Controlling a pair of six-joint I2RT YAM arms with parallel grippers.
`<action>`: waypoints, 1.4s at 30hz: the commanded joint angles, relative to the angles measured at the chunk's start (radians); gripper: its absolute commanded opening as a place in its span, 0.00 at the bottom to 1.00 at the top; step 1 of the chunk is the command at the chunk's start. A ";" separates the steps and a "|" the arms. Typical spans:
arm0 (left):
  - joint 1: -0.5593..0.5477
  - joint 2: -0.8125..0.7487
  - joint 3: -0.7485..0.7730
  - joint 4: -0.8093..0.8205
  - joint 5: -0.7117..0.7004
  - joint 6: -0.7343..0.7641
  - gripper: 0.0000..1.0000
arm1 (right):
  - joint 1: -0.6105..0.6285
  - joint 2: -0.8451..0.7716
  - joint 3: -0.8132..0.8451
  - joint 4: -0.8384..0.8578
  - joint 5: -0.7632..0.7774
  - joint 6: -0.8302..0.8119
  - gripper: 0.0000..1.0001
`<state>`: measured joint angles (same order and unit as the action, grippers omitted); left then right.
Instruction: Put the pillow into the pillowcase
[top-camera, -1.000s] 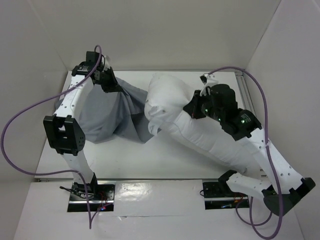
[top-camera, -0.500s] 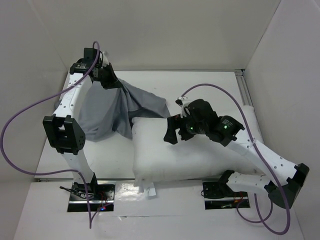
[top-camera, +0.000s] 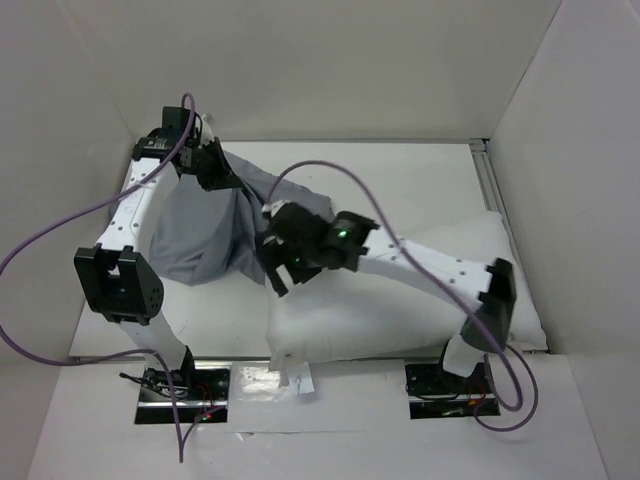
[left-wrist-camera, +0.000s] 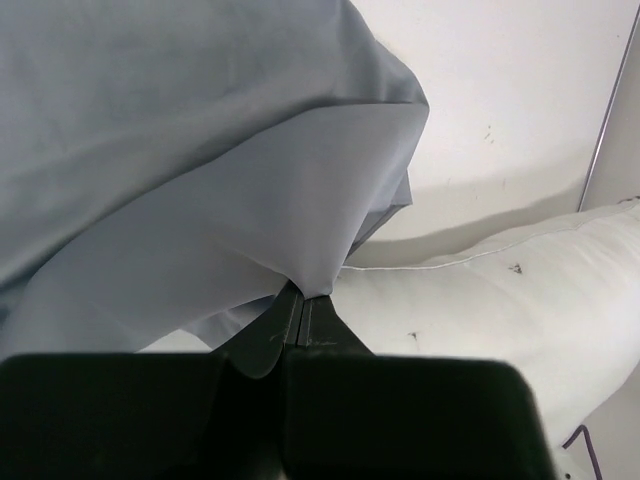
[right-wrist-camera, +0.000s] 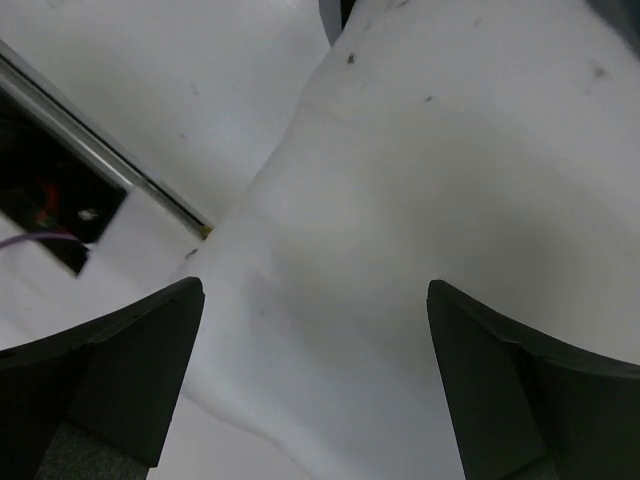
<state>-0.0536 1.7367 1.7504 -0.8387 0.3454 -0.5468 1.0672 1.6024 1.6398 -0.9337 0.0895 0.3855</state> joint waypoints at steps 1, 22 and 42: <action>0.003 -0.080 -0.029 0.006 0.004 0.027 0.00 | 0.071 0.130 0.055 -0.154 0.148 0.024 1.00; -0.018 -0.299 -0.212 -0.013 0.066 0.088 0.00 | -0.124 0.117 0.025 0.015 -0.022 -0.002 0.00; -0.106 -0.416 -0.396 -0.083 0.084 0.150 0.00 | -0.296 0.228 0.202 0.207 0.069 0.161 0.00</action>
<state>-0.1436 1.3502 1.3788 -0.8928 0.4152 -0.4240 0.7731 1.8271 1.7748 -0.8509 0.0975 0.4728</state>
